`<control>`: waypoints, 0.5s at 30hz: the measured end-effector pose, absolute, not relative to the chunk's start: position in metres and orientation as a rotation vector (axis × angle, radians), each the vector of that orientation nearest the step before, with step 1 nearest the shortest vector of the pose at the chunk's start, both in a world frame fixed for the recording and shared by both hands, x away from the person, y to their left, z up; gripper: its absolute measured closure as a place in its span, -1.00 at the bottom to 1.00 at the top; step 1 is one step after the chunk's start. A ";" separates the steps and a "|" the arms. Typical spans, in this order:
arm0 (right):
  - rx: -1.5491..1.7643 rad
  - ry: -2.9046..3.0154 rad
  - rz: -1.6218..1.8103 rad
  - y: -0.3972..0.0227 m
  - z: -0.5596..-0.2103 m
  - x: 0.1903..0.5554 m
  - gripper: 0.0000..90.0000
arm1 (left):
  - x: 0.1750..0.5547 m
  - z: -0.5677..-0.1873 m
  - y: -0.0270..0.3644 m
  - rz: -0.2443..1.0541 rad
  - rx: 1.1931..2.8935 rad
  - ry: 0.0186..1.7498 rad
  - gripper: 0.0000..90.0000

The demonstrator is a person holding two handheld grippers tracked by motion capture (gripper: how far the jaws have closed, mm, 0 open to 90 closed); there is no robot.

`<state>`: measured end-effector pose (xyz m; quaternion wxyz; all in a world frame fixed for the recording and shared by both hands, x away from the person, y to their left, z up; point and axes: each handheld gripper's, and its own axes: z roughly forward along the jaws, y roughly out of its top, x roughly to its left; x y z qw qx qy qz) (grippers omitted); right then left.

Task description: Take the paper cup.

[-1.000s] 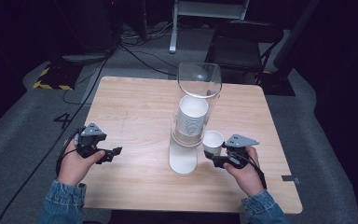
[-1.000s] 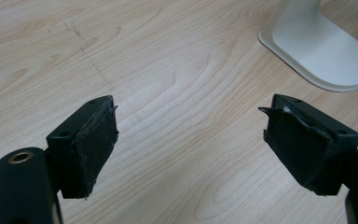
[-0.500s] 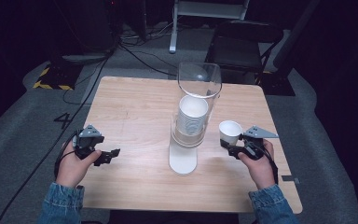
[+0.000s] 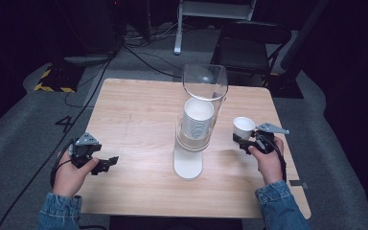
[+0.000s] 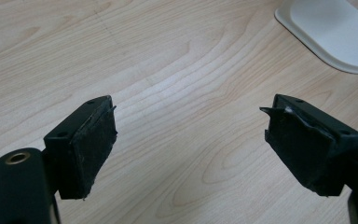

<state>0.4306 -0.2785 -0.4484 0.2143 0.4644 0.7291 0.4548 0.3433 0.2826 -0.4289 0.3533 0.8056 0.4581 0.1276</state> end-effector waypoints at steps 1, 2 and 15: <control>1.296 2.009 1.258 -0.280 -0.450 0.434 -0.28 | 0.343 -0.429 0.284 0.326 2.091 1.179 -0.64; 1.304 2.000 1.248 -0.281 -0.451 0.437 -0.29 | 0.342 -0.429 0.284 0.324 2.089 1.186 -0.64; 1.318 1.968 1.143 -0.287 -0.469 0.462 -0.29 | 0.337 -0.434 0.287 0.316 2.084 1.216 -0.64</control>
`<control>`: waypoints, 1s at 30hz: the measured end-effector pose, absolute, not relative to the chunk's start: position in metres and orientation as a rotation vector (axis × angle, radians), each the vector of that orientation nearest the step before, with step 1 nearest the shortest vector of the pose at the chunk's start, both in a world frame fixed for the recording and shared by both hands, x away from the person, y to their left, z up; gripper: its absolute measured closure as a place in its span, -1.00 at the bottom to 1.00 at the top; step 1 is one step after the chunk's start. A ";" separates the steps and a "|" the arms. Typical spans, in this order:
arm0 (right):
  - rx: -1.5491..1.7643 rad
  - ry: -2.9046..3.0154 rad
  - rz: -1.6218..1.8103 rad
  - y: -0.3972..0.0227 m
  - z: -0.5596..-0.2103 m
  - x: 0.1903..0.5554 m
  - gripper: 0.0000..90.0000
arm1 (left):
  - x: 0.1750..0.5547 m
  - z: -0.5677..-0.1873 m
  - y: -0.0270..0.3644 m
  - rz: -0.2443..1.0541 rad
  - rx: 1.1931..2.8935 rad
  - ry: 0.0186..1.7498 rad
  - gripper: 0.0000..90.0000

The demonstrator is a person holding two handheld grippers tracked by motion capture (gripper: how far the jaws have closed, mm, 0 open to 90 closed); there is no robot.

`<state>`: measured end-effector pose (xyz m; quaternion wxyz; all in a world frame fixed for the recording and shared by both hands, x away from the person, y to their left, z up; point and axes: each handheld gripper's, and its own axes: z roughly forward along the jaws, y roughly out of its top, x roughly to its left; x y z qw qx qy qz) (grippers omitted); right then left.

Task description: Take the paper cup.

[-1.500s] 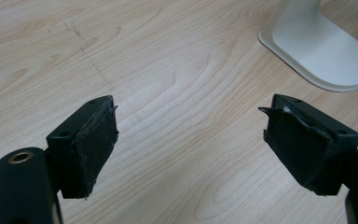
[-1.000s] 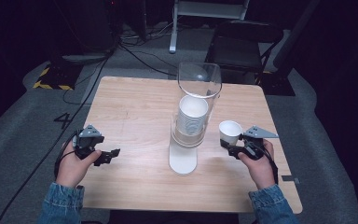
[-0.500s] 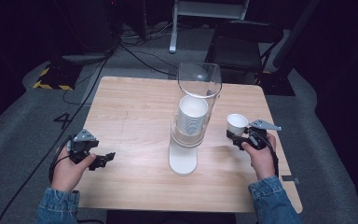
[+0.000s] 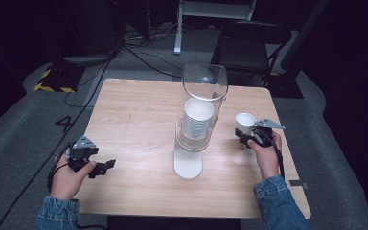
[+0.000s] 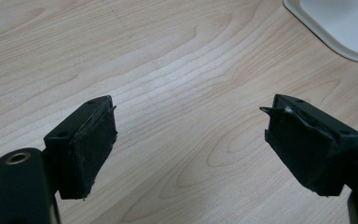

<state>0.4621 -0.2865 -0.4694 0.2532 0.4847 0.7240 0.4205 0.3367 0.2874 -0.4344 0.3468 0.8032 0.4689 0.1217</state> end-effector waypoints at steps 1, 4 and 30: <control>1.318 1.968 1.143 -0.287 -0.469 0.462 -0.29 | 0.336 -0.435 0.287 0.315 2.082 1.221 -0.64; 1.325 1.999 1.111 -0.285 -0.476 0.466 -0.29 | 0.337 -0.436 0.287 0.319 2.083 1.219 -0.64; 1.354 2.114 1.010 -0.285 -0.487 0.463 -0.38 | 0.340 -0.435 0.285 0.309 2.094 1.203 -0.64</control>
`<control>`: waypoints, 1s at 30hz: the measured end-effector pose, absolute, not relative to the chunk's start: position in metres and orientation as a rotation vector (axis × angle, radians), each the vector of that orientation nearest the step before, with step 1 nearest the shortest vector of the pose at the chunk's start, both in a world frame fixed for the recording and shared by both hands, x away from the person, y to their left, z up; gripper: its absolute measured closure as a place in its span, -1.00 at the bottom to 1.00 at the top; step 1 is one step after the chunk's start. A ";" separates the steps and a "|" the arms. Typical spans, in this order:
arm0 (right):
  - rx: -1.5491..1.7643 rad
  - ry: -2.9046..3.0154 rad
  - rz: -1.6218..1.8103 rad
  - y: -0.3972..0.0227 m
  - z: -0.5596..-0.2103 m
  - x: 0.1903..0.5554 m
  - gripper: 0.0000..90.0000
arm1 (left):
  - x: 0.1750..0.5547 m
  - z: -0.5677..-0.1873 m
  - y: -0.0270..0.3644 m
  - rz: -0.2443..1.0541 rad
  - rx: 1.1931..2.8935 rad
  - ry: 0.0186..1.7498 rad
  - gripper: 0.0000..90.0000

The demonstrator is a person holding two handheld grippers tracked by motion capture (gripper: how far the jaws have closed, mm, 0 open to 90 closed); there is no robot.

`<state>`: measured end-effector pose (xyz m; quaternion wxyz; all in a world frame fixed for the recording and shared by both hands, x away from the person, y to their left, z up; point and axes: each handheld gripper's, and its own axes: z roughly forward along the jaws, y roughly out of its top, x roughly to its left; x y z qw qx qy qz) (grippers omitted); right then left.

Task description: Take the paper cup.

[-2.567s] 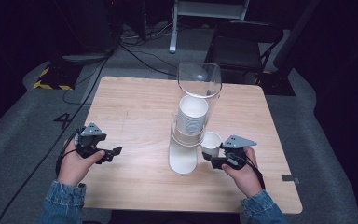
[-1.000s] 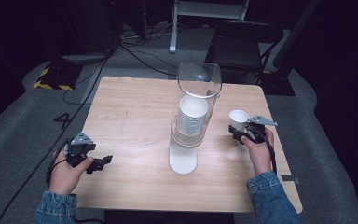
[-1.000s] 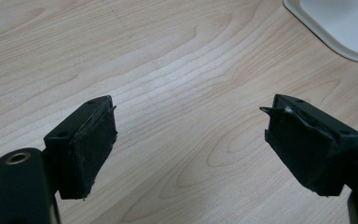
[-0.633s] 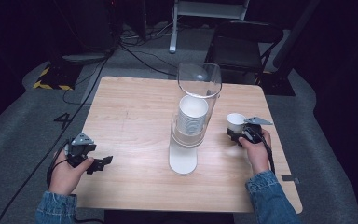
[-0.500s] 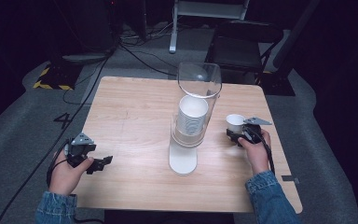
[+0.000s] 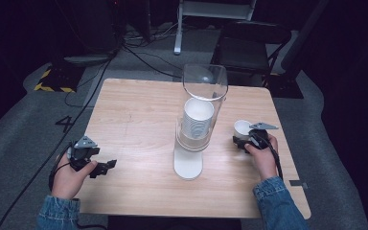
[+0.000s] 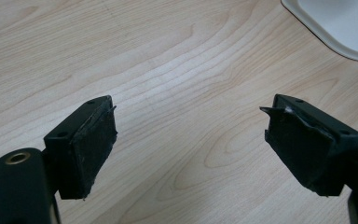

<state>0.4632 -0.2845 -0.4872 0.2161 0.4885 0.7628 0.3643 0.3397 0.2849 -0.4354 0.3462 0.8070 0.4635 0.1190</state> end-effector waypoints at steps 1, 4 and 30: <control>1.355 2.122 0.998 -0.285 -0.488 0.462 -0.46 | 0.340 -0.435 0.285 0.303 2.095 1.202 -0.64; 1.369 2.118 0.981 -0.285 -0.489 0.461 -0.65 | 0.341 -0.435 0.283 0.305 2.095 1.201 -0.64; 1.303 2.081 1.164 -0.301 -0.436 0.407 -0.64 | 0.346 -0.428 0.269 0.307 2.128 1.126 -0.65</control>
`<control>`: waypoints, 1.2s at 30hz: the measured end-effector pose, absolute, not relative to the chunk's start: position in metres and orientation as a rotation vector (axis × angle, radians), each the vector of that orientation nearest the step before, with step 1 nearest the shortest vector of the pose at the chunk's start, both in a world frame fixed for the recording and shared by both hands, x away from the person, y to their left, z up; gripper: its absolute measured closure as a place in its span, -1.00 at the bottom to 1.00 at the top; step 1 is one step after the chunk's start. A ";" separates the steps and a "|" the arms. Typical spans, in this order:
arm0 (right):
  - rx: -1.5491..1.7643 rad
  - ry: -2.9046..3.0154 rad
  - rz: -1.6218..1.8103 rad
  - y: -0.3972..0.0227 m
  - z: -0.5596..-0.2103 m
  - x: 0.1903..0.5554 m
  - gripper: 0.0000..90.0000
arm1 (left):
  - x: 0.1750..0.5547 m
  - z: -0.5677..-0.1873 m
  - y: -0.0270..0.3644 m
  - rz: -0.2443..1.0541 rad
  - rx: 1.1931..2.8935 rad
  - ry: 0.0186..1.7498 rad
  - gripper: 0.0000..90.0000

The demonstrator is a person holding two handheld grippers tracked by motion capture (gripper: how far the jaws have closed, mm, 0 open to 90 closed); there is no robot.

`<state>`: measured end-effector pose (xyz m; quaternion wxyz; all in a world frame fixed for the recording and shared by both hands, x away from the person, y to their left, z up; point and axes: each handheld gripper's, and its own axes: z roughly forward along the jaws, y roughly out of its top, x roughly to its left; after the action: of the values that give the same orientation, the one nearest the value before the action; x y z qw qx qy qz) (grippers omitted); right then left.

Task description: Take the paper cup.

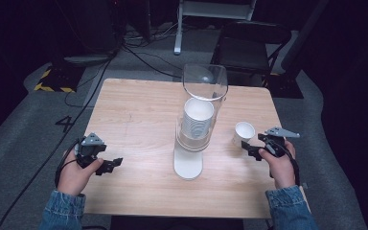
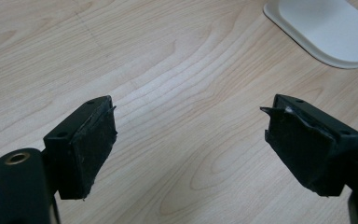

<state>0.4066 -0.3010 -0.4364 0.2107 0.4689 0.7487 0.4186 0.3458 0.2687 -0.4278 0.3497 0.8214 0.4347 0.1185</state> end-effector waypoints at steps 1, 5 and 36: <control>1.290 2.090 1.169 -0.299 -0.434 0.404 -0.64 | 0.345 -0.427 0.268 0.310 2.124 1.119 -0.65; 1.220 2.131 1.193 -0.289 -0.425 0.394 -0.61 | 0.342 -0.426 0.264 0.301 2.123 1.095 -0.65; 0.946 2.460 1.250 -0.220 -0.449 0.348 -0.53 | 0.324 -0.438 0.224 0.251 2.183 0.955 -0.64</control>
<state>0.3475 -0.2204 -0.4495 0.1120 0.3224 0.8379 0.4259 0.3240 0.2243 -0.4378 0.3641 0.8487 0.3711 0.0974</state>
